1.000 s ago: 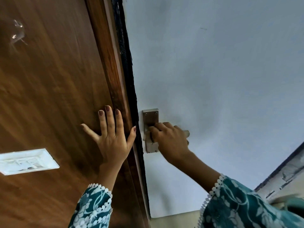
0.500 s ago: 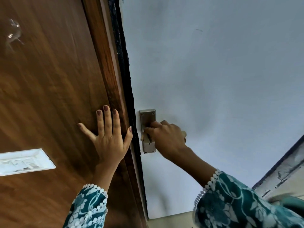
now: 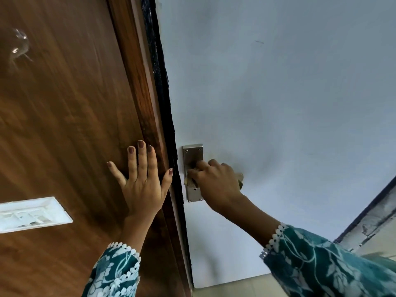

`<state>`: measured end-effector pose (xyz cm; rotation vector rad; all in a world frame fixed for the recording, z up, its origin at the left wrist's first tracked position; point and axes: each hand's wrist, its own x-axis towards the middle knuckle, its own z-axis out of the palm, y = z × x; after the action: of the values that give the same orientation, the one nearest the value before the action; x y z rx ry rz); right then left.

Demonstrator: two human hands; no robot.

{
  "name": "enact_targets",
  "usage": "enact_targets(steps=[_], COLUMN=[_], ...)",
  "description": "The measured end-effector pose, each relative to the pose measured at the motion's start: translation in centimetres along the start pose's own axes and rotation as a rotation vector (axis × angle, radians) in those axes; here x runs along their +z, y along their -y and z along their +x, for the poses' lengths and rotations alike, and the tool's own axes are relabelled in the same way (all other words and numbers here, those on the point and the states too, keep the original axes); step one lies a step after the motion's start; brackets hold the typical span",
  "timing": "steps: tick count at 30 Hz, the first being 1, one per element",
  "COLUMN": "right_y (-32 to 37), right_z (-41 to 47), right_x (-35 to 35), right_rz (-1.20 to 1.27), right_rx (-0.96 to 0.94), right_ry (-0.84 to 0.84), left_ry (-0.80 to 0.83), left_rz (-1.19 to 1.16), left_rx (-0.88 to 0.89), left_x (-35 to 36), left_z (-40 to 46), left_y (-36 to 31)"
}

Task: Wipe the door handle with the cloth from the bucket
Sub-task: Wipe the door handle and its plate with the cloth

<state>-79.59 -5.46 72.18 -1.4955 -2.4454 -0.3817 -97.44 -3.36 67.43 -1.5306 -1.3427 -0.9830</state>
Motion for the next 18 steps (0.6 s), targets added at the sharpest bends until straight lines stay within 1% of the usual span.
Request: enact_targets(steps=[4, 6, 9, 11, 15, 18], right_y=[-3.0, -5.3, -7.1, -6.9, -5.0, -5.8], right_z=[-1.8, -3.3, -4.7, -4.4, -3.2, -3.6], right_x=[0.8, 0.9, 0.9, 1.0, 2.0, 2.4], right_rz=[0.021, 0.022, 0.087, 0.086, 0.054, 0.136], right_rx=[0.062, 0.130, 0.246, 0.244, 0.163, 0.197], right_ry=[-0.035, -0.072, -0.098, -0.109, -0.121, -0.198], left_ry=[0.004, 0.001, -0.003, -0.007, -0.023, -0.029], left_rz=[-0.007, -0.016, -0.033, -0.041, -0.038, -0.049], left_rx=[0.010, 0.005, 0.002, -0.002, -0.007, 0.005], left_x=[0.1, 0.1, 0.2, 0.3, 0.5, 0.4], left_z=[-0.1, -0.1, 0.0, 0.0, -0.1, -0.1], left_y=[0.6, 0.5, 0.5, 0.6, 0.6, 0.6])
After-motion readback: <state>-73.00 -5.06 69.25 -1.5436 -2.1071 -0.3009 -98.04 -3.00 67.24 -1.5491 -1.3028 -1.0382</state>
